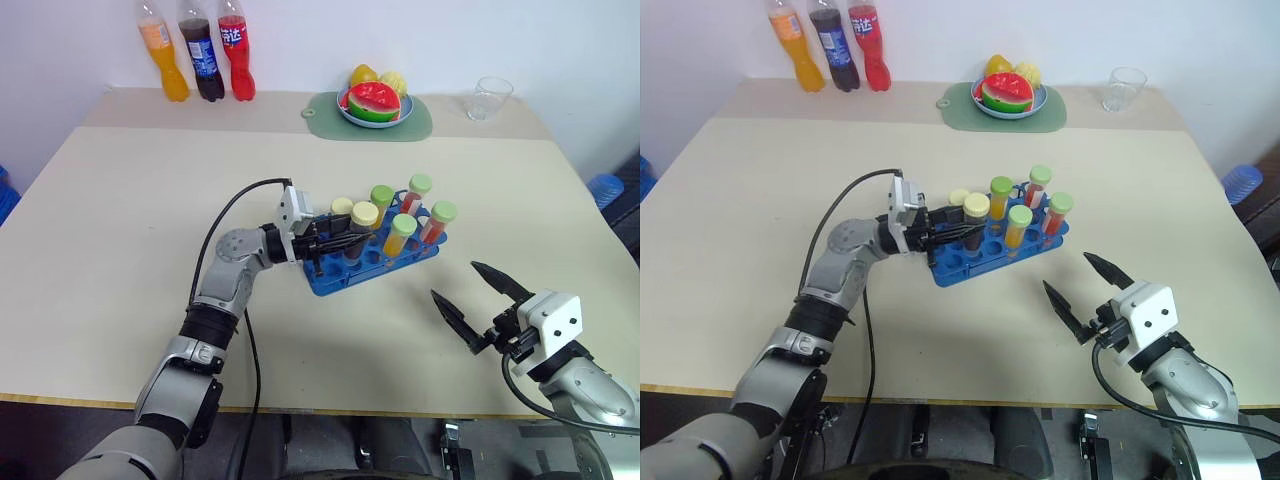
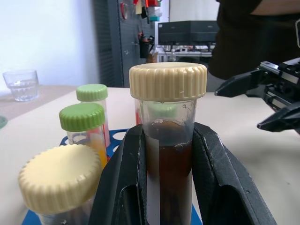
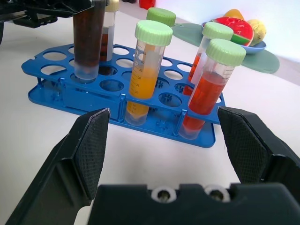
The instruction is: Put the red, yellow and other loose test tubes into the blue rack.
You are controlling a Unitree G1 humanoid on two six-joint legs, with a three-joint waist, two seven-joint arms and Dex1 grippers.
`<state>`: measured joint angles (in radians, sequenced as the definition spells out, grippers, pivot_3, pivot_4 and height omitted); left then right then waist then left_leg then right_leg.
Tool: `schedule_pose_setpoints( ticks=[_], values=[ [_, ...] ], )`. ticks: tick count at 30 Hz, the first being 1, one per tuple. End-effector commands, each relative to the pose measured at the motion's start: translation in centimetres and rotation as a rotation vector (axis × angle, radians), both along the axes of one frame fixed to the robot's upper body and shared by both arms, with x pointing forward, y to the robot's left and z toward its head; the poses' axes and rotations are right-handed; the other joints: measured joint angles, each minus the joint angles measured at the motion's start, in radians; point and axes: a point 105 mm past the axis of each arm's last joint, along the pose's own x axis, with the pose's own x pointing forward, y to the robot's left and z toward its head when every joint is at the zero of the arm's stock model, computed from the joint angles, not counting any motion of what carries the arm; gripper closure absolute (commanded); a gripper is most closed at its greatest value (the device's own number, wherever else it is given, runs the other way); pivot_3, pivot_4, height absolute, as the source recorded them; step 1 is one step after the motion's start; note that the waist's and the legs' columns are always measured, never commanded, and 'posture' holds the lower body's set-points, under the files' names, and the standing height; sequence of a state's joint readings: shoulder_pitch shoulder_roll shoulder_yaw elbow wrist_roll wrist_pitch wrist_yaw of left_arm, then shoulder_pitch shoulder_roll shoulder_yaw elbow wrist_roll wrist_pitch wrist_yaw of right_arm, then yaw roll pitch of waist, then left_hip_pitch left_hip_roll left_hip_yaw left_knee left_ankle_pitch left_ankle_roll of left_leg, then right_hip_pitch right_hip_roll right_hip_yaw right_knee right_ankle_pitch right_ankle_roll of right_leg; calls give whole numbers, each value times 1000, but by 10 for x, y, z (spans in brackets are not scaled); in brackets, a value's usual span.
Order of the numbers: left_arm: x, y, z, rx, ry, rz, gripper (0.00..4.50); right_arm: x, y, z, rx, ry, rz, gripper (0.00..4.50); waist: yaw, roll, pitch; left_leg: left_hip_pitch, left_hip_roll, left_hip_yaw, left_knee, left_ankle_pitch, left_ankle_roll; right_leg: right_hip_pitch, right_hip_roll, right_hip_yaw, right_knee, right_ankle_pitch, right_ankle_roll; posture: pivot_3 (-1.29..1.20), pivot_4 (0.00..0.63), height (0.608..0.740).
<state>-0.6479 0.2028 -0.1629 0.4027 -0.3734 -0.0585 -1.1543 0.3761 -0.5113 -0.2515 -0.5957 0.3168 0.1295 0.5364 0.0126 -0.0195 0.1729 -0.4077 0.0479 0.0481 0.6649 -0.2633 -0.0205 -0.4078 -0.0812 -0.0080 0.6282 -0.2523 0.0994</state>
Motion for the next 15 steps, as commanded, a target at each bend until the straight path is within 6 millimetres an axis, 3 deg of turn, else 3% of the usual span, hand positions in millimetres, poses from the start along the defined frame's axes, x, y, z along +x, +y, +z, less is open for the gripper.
schedule_pose_setpoints(
  ticks=[1,15],
  values=[
    [-8,-3,-24,70,58,-28,3746,-1,2,9,-7,-43,2,450,0,0,-2,0,0,0,0,0,0,0,0,0,0,0,0,0,150,740],
    [-8,-12,-25,81,51,-47,3746,0,1,8,-1,-45,-7,450,0,1,-2,-1,0,0,0,0,1,-1,0,0,0,0,0,0,150,740]
  ],
)
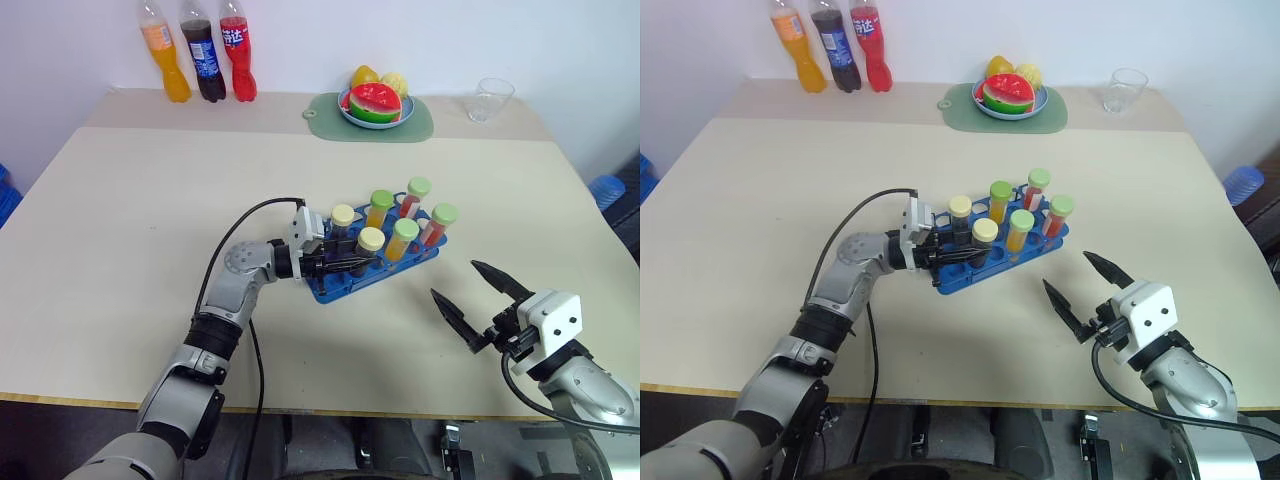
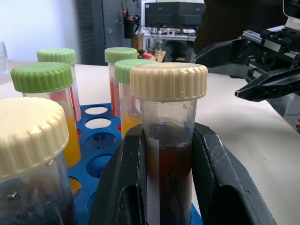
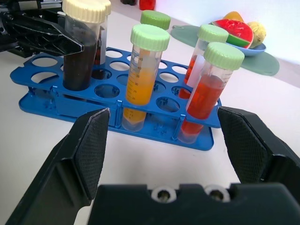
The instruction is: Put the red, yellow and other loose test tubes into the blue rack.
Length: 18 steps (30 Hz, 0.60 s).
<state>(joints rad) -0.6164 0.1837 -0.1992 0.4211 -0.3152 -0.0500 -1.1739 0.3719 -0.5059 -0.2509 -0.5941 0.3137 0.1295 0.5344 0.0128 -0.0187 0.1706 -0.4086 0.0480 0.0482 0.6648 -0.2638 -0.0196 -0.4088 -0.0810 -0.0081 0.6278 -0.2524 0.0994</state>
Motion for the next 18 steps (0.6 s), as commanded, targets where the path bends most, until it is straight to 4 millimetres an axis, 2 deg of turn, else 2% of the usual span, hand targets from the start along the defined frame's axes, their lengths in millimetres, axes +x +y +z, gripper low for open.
schedule_pose_setpoints(
  ticks=[1,3,7,12,18],
  values=[
    [-1,-2,-1,4,17,-17,3263,-1,1,8,-4,-41,-4,450,0,0,0,0,0,0,0,0,0,0,0,0,0,0,0,0,150,740],
    [-1,-2,6,-23,21,-15,2365,-1,1,8,-4,-41,-5,450,0,0,0,0,0,0,0,0,0,0,0,0,0,0,0,0,150,740],
    [-1,2,19,-64,6,6,247,-1,0,7,-6,-40,-8,450,-1,0,0,0,0,0,0,0,0,0,0,0,0,0,0,0,150,740],
    [-7,15,25,-46,-27,30,247,0,-4,4,-9,-29,-5,450,-1,0,0,0,1,0,0,0,0,0,0,0,0,0,0,0,150,740],
    [-9,49,27,-32,-55,178,247,12,-10,2,-5,-16,23,450,-1,1,0,0,1,0,0,0,0,0,0,0,0,0,0,0,150,740]
  ],
)
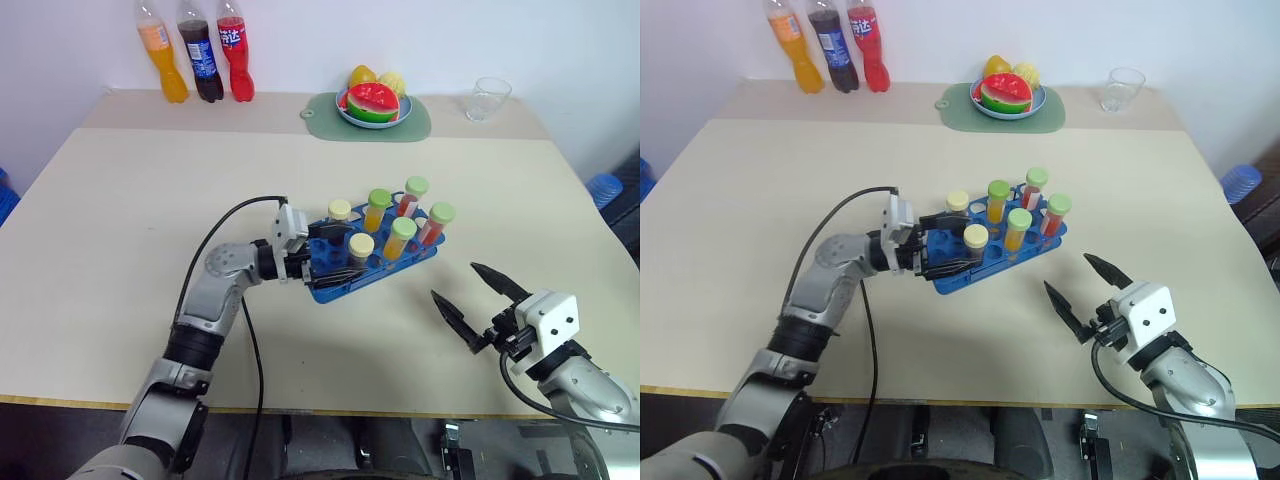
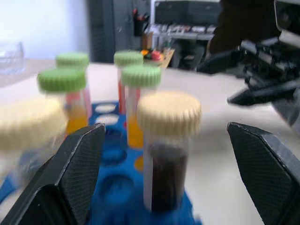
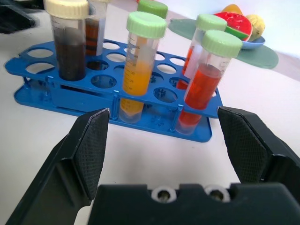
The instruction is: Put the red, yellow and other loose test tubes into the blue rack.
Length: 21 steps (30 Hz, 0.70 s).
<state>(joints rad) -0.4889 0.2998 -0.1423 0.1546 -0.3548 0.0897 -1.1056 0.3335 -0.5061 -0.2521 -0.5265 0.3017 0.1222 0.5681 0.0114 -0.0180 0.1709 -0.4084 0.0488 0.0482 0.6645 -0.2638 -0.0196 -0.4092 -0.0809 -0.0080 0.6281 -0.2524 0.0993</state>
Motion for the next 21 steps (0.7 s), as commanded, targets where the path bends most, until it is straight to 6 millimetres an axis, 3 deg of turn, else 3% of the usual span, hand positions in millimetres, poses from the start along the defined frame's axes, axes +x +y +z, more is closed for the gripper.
schedule_pose_setpoints(
  ticks=[1,5,9,21],
  values=[
    [2,21,16,-41,-53,100,247,7,-6,9,0,-34,27,450,0,0,0,0,0,0,0,0,0,0,0,0,0,0,0,0,150,740],
    [9,44,16,-89,-49,233,247,13,-13,8,-3,-25,42,450,2,0,0,0,0,0,0,0,0,0,0,0,0,0,0,0,150,740],
    [17,80,2,-29,-36,414,247,20,-25,10,-1,-20,28,450,0,0,0,0,0,0,0,0,0,0,0,0,0,0,0,0,150,740],
    [-21,122,-10,24,38,553,247,17,-43,13,-24,30,37,450,1,1,0,0,1,1,-1,0,0,0,-1,0,0,0,0,0,150,740]
  ],
)
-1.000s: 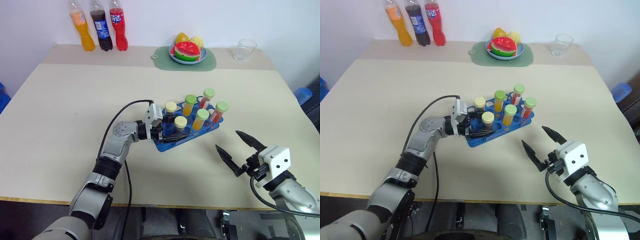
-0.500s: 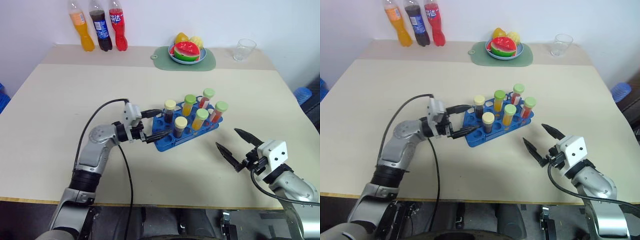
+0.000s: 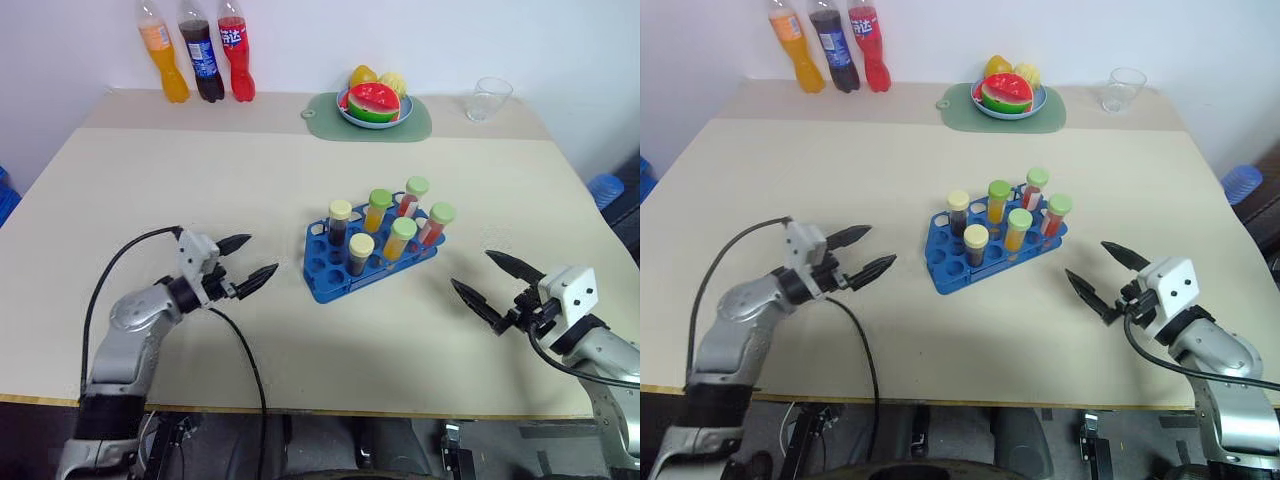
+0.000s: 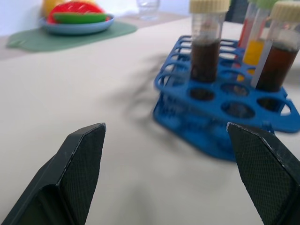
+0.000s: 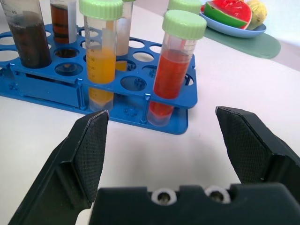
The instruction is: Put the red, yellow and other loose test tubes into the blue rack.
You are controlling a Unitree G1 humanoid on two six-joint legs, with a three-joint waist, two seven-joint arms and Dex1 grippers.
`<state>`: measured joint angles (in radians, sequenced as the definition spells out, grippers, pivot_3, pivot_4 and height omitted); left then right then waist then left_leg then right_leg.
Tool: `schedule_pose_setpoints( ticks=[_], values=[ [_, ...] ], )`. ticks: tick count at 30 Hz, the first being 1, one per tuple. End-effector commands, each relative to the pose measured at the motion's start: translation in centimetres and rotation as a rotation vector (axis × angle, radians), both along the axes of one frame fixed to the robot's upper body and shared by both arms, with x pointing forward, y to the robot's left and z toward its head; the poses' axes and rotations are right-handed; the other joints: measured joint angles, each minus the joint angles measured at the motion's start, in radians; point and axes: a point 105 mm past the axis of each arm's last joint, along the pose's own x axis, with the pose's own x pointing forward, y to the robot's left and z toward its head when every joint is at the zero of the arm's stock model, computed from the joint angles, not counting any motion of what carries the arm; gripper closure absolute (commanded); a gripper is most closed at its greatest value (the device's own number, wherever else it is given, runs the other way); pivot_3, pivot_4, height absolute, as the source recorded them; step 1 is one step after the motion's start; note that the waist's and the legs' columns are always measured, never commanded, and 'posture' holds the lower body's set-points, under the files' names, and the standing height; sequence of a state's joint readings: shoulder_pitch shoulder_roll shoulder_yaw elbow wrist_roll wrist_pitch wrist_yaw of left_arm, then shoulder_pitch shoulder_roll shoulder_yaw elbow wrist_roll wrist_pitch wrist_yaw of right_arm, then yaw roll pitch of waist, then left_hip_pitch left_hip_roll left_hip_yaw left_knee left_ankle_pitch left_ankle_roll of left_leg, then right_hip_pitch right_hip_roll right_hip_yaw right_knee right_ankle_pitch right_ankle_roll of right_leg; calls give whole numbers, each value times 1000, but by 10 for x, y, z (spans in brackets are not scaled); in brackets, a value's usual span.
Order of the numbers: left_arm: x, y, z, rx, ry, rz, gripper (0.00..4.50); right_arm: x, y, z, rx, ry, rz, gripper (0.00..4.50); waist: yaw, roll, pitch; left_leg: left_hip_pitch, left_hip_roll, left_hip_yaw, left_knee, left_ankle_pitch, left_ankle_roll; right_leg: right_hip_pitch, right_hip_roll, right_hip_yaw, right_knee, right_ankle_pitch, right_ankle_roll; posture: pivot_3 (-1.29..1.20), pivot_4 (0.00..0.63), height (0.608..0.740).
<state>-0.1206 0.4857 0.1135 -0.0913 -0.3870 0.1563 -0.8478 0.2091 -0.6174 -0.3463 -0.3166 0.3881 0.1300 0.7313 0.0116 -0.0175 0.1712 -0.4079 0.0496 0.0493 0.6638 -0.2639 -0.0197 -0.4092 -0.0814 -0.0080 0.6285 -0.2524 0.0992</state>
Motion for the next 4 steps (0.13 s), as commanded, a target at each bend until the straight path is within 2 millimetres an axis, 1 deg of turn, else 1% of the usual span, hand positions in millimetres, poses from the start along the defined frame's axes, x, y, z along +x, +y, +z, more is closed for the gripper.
schedule_pose_setpoints(
  ticks=[1,4],
  values=[
    [-8,9,14,-8,-33,33,247,-2,-9,10,-6,-19,-5,450,0,0,0,0,0,0,0,0,0,0,0,0,0,0,0,0,150,740],
    [-13,15,13,-14,-8,56,247,-3,-11,9,-8,-8,-2,450,1,0,0,0,0,0,0,0,0,0,0,0,0,0,0,0,150,740]
  ],
)
